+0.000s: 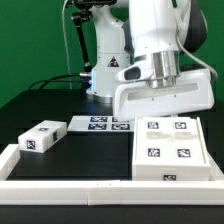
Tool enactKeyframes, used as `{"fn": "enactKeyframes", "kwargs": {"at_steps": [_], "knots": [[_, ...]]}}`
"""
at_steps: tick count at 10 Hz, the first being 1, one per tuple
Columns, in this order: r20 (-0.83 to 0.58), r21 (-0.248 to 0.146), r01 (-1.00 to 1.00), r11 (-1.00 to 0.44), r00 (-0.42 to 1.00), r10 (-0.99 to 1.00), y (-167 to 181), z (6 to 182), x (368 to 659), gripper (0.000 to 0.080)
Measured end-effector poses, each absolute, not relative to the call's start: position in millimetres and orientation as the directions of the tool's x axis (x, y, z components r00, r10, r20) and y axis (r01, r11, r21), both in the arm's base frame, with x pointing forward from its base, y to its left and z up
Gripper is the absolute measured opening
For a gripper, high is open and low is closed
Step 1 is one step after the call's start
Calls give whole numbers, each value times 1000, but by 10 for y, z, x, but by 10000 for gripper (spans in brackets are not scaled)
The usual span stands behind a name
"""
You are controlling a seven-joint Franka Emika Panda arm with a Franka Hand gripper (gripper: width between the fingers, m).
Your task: Assemble cabinet
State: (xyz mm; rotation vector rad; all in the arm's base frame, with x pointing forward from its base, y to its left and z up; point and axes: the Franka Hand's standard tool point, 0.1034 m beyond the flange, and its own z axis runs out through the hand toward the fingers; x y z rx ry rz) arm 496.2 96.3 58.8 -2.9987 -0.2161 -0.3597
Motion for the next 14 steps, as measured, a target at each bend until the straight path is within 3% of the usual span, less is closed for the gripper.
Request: {"fn": "enactKeyframes", "kwargs": {"at_steps": [2,5,10,14], "knots": [[250,-86,165,-983,958,139,948,840,5017,1],[241,-84,171,-982,959,147,964,1063,5108,1],[241,-76,186,-980,957,163,909,1051,5072,1],[242,-82,176,-981,958,152,967,1333,5259,1]]}}
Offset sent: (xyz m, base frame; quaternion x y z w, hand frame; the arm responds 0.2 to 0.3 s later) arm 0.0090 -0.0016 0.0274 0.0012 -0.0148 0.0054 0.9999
